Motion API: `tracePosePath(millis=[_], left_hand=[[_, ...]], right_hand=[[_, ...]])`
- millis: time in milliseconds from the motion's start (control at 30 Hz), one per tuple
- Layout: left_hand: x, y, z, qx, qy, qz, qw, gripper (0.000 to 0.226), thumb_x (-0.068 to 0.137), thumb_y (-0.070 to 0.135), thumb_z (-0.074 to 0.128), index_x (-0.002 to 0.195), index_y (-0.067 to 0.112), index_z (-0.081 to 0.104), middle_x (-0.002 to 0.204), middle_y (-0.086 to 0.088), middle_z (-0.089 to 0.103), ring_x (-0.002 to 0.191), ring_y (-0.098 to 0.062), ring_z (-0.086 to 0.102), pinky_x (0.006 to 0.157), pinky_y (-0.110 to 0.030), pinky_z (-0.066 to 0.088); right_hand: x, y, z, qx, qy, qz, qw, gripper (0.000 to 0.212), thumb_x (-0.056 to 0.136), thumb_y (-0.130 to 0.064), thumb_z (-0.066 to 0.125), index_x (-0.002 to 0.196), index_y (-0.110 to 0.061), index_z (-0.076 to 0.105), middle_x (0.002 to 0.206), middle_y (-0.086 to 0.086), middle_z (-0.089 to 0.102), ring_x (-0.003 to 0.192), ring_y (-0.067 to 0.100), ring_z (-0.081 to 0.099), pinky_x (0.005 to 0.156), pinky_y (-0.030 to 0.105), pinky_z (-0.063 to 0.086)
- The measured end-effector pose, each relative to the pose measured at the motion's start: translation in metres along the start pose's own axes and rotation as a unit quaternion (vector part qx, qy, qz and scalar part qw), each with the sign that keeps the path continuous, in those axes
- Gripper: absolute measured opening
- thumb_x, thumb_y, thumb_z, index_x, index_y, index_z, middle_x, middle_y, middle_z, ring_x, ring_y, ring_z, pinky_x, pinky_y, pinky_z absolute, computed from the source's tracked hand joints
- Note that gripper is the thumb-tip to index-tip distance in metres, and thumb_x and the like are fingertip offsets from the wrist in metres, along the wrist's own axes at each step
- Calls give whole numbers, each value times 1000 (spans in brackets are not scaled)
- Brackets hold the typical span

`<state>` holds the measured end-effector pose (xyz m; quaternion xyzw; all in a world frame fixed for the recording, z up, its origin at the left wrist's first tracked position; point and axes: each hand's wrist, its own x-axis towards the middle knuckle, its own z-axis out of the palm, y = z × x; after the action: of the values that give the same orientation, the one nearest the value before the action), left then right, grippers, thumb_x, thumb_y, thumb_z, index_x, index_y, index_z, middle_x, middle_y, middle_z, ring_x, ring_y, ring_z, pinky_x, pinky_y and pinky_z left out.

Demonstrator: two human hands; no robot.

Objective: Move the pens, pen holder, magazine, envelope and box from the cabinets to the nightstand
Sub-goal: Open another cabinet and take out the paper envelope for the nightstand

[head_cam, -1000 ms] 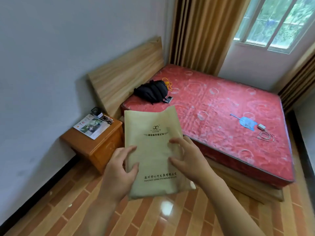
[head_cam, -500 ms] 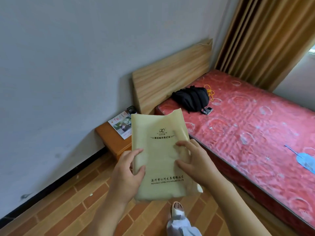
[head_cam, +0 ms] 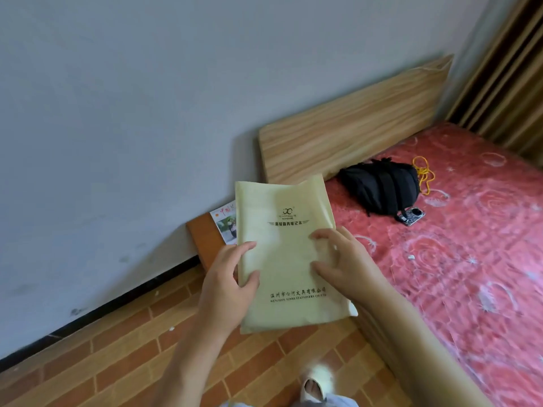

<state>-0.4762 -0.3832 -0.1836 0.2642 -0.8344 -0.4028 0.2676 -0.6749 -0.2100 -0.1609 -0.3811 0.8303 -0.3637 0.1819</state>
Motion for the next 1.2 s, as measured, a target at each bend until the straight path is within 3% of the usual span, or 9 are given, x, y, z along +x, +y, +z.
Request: tracePosePath(millis=[167,333,700,833,933,1033,1100,1200], left_hand=[[22,-16,-10,22,41,-47,998,57,85,4,77,133,31,61,120,17,59,88,-15,64,77,-40,56],[54,-50,-33,27,78,-89,993,55,86,7,77,133,33,62,121,23,58,92,-13,65,80,-32,56],[175,-177,-104,4,44,-121,992,55,88,12,75,133,40,59,123,17,60,71,-19,59,68,-30,54],[217,-214,-129,-1,11,-120,993,54,89,15,74,133,42,57,124,19,58,73,-17,60,67,-23,51],[242,-243,-137,1,-2,-125,992,52,88,14,74,131,39,58,123,20,57,88,-7,63,74,-17,50],[256,-269,-135,-7,-18,-141,990,52,88,13,74,130,39,58,124,22,56,100,-2,63,85,-28,56],[260,-282,-132,-7,-24,-148,989,52,88,13,73,130,39,58,123,23,54,95,-3,64,82,-27,56],[267,-301,-127,4,-20,-159,987,50,89,11,74,130,35,59,121,21,54,90,0,62,73,-11,47]], right_hand=[[61,-5,17,0,-58,-36,998,51,83,-25,76,128,-41,56,112,-20,47,87,1,59,77,32,57],[127,-23,48,5,-96,-63,993,53,82,-25,76,128,-42,57,115,-20,49,95,1,59,84,33,55],[272,-81,138,-42,-129,-33,990,55,83,-28,75,130,-49,55,115,-26,48,102,-2,58,87,32,56],[313,-100,167,-50,-131,-7,990,55,84,-27,74,132,-47,54,119,-26,48,105,-2,59,87,30,56],[337,-105,189,-59,-135,15,989,57,85,-26,73,135,-44,53,123,-24,47,108,0,57,92,27,53],[352,-100,209,-77,-150,43,985,58,84,-25,72,136,-41,53,123,-23,44,106,2,56,87,21,50],[362,-93,221,-80,-165,56,981,58,85,-24,71,137,-39,52,119,-24,42,106,3,55,83,17,47],[384,-83,241,-84,-184,63,977,58,85,-25,71,138,-39,52,118,-23,44,110,8,54,91,26,50]])
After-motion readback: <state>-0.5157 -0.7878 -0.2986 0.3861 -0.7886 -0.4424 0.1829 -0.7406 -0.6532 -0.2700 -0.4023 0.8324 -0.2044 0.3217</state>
